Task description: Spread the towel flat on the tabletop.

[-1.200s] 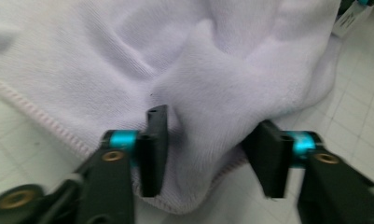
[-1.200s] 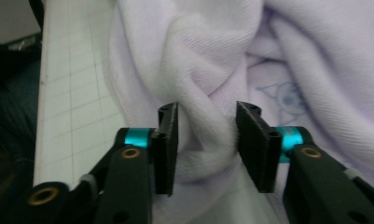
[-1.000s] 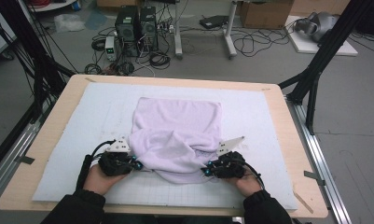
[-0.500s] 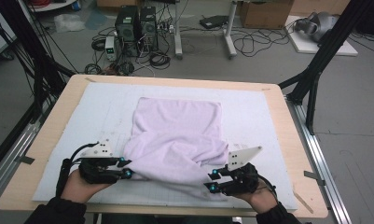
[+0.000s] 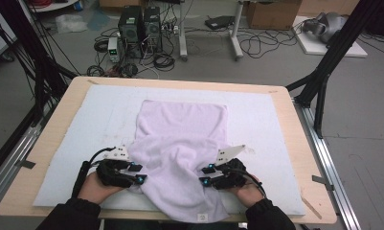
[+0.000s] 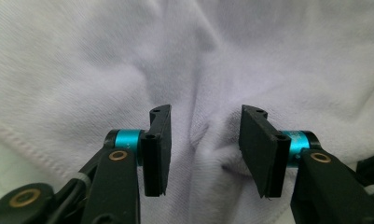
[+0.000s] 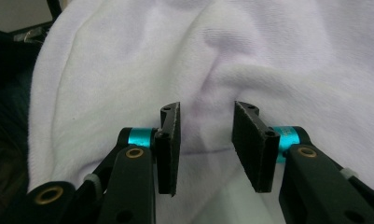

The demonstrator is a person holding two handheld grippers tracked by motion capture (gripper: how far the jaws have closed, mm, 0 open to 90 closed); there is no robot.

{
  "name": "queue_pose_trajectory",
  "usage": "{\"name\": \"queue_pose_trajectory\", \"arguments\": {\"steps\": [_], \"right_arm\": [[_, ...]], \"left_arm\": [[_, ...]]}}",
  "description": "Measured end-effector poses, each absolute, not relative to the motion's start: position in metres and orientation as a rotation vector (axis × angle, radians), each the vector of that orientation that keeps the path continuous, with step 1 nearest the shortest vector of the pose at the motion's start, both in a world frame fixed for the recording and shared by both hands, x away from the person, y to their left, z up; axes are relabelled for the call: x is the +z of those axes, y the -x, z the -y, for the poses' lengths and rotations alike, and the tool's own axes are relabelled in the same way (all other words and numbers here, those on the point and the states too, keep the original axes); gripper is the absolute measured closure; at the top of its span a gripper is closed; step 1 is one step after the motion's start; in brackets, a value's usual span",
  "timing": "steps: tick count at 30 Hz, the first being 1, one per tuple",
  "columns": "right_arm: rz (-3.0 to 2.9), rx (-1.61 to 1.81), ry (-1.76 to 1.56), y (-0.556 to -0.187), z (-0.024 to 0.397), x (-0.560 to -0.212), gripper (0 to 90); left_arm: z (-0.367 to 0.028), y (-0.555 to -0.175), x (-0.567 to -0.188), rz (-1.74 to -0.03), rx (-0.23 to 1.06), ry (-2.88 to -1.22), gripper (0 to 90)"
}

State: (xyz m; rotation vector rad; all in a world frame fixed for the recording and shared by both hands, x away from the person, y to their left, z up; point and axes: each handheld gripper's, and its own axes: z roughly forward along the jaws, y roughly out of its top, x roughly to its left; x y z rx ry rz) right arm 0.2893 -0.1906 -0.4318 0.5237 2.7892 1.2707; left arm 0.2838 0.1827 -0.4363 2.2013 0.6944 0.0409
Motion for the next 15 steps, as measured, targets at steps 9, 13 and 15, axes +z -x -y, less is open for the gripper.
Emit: {"name": "queue_pose_trajectory", "arguments": {"steps": [9, 13, 15], "right_arm": [[-2.856, 1.227, -0.519, -0.293, 0.191, -0.439, 86.1], [-2.862, 1.247, -0.548, -0.289, 0.201, -0.434, 86.0], [-2.856, 1.247, -0.544, -0.283, 0.209, -0.431, 86.0]], "left_arm": [[-0.178, -0.277, -0.439, -0.665, 0.033, -2.206, 81.8], [-0.176, -0.271, -0.436, -0.652, 0.054, -2.207, 82.3], [-0.175, -0.266, -0.433, -0.641, 0.055, -2.198, 82.4]]}}
